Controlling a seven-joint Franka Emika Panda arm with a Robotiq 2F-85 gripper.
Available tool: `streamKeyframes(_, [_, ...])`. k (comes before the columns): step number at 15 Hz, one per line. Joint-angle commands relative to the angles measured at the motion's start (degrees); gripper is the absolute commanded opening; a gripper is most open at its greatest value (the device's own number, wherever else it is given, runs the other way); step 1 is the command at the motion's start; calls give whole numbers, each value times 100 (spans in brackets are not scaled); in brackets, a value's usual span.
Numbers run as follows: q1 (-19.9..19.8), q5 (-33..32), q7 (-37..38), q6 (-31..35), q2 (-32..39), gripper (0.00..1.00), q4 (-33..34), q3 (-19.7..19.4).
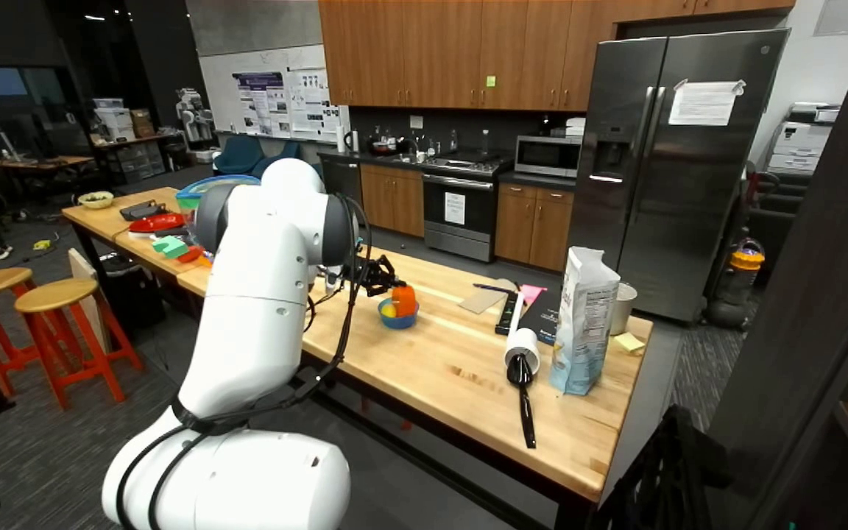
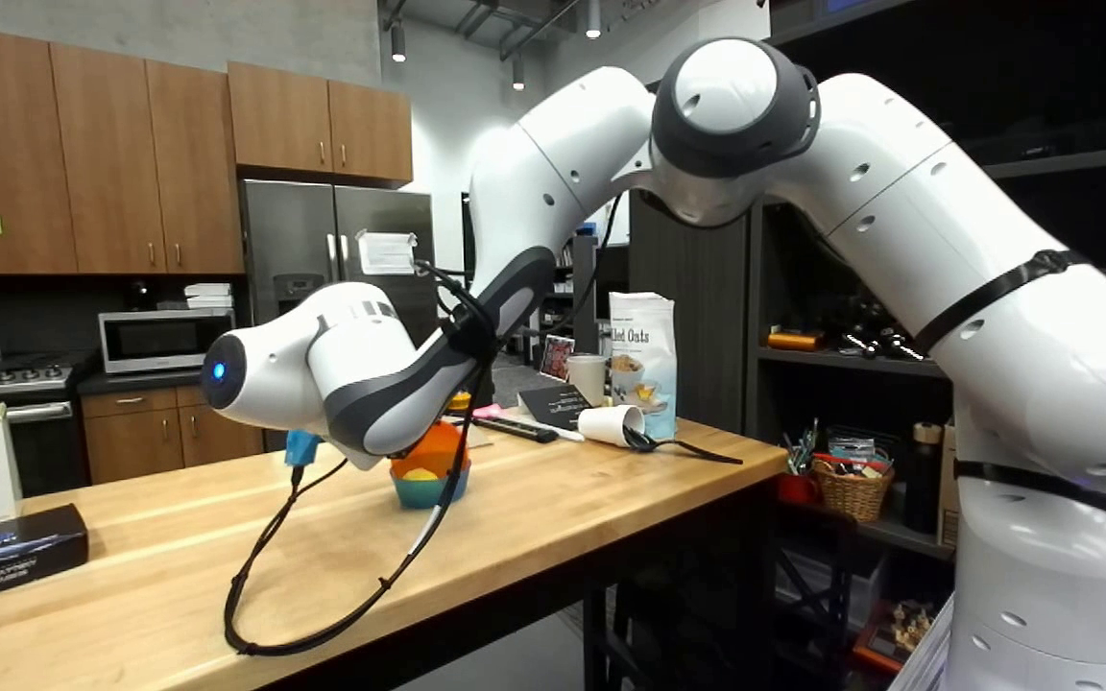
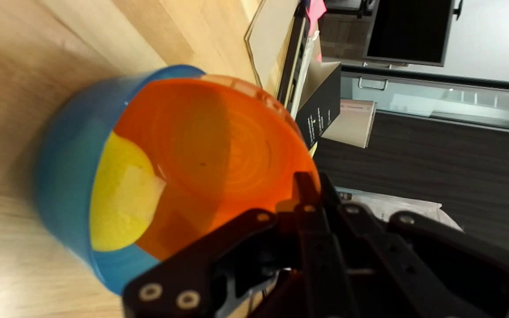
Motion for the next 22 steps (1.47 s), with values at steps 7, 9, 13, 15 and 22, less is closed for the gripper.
streamKeyframes(7, [-483,996,-133,1285,-412,1,-319,-55])
streamKeyframes(9, [-220,863,-173,951,-340,1,-73,-248])
streamKeyframes(13, [-279,958,-192,1216,-344,1,-103,-269])
streamKeyframes(15, [-337,1066,-162,1451,-323,1,-121,-241])
streamKeyframes(22, [-612,1409,-70,2548,-426,1,-236,-226])
